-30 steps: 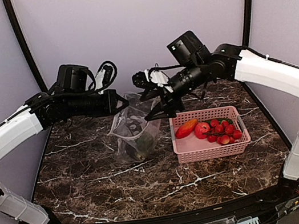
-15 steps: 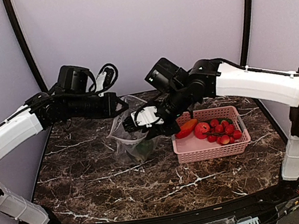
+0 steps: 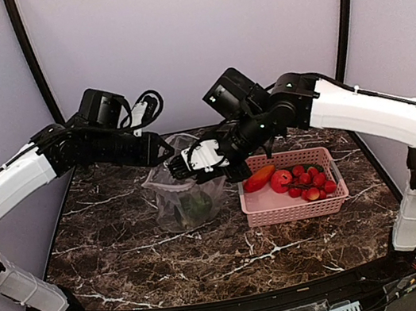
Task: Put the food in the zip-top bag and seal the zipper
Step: Pick up the fake fruit from the bin.
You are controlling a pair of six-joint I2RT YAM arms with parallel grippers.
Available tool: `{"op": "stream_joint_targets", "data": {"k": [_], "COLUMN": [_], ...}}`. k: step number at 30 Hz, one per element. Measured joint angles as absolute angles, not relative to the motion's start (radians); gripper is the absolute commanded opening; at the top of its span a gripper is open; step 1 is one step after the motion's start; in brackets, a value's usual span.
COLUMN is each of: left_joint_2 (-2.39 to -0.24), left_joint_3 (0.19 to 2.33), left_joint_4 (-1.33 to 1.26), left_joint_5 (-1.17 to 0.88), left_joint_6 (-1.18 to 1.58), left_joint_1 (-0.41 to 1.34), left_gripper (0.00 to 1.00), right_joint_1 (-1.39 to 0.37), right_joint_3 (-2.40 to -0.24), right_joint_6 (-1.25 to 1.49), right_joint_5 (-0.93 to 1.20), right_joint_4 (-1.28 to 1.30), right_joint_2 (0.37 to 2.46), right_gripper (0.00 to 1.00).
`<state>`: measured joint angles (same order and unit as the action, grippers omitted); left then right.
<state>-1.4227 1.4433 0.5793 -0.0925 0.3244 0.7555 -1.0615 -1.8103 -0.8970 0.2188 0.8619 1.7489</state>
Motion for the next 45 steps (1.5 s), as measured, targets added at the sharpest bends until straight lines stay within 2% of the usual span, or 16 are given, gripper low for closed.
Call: {"op": "stream_joint_targets", "data": {"k": [1,5,9,12,13,15,21,27,36,45], "left_joint_2": [-1.423,-1.423,-1.423,-1.426,-1.429,-1.44,-1.458,-1.458,-1.459,-1.442], "left_joint_3": [1.444,1.454,1.487,1.536,1.56,1.609,1.677,1.654,1.571,1.544], "left_joint_4": [0.583,0.587,0.618,0.653,0.665,0.687,0.734,0.757,0.756,0.738], "left_joint_5": [-0.091,-0.081,-0.031,0.024,0.043,0.071,0.139,0.175,0.165,0.154], "left_joint_6": [0.32,0.301,0.262,0.227,0.216,0.194,0.147,0.135,0.151,0.17], "left_joint_1": [0.756,0.756,0.756,0.756,0.756,0.756,0.756,0.756,0.756,0.756], "left_gripper": [0.12,0.01,0.01,0.01,0.01,0.01,0.01,0.01,0.01,0.01], "right_joint_1": [-1.062,-1.063,-1.063,-1.062,-1.062,-1.055,-0.963,-0.785,-0.683,-0.667], "right_joint_3": [-1.81,-1.81,-1.811,-1.826,-1.838,-1.854,-1.868,-1.628,-1.209,-1.123], "right_joint_6": [-0.897,-0.899,-0.899,-0.881,-0.876,-0.857,-0.785,-0.749,-0.727,-0.719], "right_joint_5": [0.219,0.219,0.22,0.227,0.23,0.25,0.369,0.412,0.181,0.049], "right_joint_4": [0.862,0.862,0.862,0.863,0.862,0.846,0.823,0.765,0.756,0.706], "right_joint_2": [1.749,1.748,1.749,1.749,1.749,1.742,1.647,1.463,1.484,1.485], "right_gripper": [0.0,0.0,0.02,0.38,0.44,0.48,0.46,0.44,0.47,0.47]}}
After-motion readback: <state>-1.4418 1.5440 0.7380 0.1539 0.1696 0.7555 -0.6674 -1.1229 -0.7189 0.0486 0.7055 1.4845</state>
